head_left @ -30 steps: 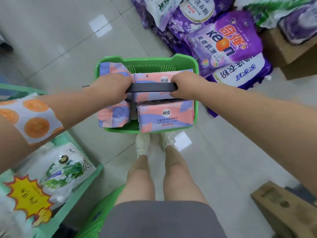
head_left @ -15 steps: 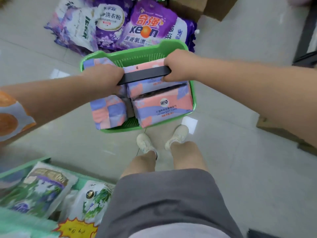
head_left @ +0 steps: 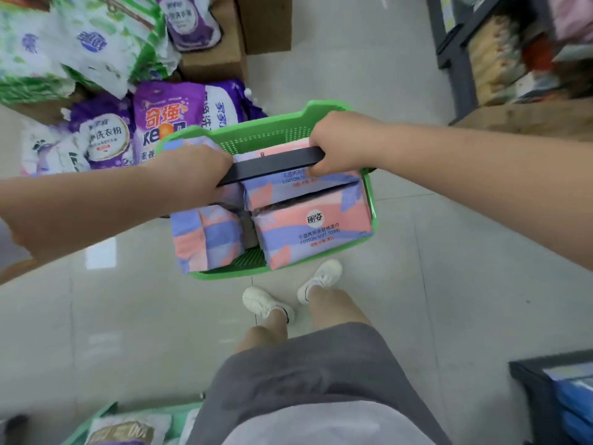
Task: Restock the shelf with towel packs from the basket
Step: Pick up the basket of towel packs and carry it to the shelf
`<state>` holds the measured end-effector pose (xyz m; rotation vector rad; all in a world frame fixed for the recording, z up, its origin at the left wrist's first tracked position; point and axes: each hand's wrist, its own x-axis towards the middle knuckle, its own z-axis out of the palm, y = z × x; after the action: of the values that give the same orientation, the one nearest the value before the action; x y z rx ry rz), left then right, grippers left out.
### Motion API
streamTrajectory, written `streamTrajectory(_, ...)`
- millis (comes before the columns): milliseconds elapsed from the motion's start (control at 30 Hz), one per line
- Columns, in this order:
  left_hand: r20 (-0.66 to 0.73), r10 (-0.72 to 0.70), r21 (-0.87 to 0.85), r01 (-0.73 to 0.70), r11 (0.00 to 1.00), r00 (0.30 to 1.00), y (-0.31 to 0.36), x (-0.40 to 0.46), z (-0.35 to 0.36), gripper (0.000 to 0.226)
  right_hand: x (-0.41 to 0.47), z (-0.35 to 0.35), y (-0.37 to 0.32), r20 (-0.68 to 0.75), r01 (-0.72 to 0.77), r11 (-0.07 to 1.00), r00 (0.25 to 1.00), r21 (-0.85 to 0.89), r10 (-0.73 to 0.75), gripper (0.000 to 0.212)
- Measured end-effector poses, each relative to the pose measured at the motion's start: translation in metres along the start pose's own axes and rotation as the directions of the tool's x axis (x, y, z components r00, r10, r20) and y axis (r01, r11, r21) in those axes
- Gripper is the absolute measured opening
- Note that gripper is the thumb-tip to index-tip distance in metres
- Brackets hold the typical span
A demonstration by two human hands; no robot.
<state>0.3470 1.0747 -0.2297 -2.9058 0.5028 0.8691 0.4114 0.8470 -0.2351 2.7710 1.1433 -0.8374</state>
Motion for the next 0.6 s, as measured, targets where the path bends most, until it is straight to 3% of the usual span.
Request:
streamTrajectory(367,0.1,0.307,0.241,-0.322,0.915,0.947,0.134,0.097,-0.105,0.031,-0.116,-0.002,0.136,-0.039,-0.24,0.963,0.968,0.121,0.246,0.042)
streamTrajectory(600,0.079,0.464,0.311,-0.464,0.829,0.882,0.224,0.168,-0.175,0.024,-0.195,0.0,0.215,-0.083,-0.437,0.872,0.883,0.22,0.463,0.037)
